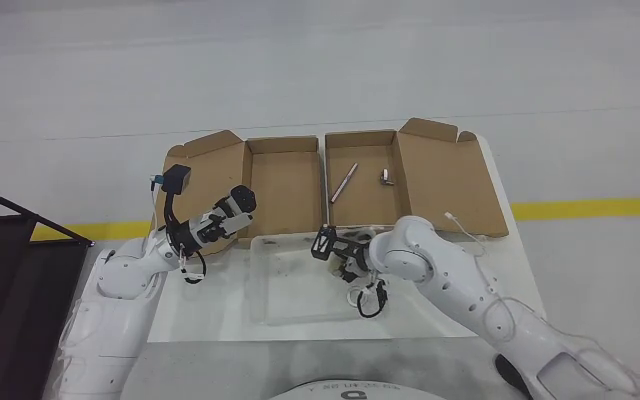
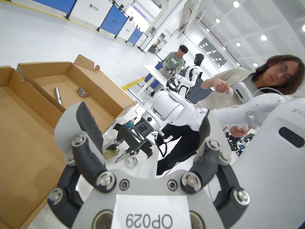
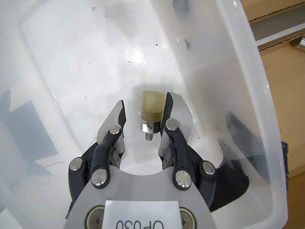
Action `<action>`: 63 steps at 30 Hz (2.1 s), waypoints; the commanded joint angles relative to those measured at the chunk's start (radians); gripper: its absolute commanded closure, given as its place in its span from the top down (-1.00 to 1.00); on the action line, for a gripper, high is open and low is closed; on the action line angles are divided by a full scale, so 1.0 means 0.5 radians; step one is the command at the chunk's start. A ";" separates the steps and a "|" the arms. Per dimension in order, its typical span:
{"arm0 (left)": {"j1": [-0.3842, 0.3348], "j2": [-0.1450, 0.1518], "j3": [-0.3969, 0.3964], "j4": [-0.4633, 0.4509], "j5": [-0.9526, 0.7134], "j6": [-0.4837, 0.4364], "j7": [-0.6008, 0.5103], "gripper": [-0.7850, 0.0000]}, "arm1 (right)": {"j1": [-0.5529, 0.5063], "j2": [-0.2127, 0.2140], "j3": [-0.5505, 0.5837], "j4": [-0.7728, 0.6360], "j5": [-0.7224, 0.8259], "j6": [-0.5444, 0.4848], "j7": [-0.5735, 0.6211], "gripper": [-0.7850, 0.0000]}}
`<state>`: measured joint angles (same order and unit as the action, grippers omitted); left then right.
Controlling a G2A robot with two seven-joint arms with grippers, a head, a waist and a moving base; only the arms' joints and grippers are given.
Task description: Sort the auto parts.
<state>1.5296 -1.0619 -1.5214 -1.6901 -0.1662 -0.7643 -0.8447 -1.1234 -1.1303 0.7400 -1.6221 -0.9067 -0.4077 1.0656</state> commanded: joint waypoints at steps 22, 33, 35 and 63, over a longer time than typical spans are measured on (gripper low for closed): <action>0.000 0.000 0.000 0.000 0.000 0.000 0.000 1.00 | -0.177 0.092 0.429 -0.085 0.575 -0.505 -0.642 -1.00; 0.000 0.000 0.000 0.000 0.000 0.000 0.000 1.00 | -0.274 0.144 0.660 0.207 1.424 -1.209 -1.089 -1.00; 0.000 0.000 0.000 0.000 0.000 0.000 0.000 1.00 | -0.248 0.147 0.632 0.249 1.660 -1.209 -1.078 -1.00; 0.000 0.000 0.000 0.000 0.000 0.000 0.000 1.00 | -0.024 0.170 0.263 0.334 3.420 -1.128 -0.510 -1.00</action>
<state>1.5296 -1.0619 -1.5214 -1.6901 -0.1662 -0.7643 -0.8447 -1.1302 -1.0443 0.8724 -1.4399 0.7843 -0.9842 0.8071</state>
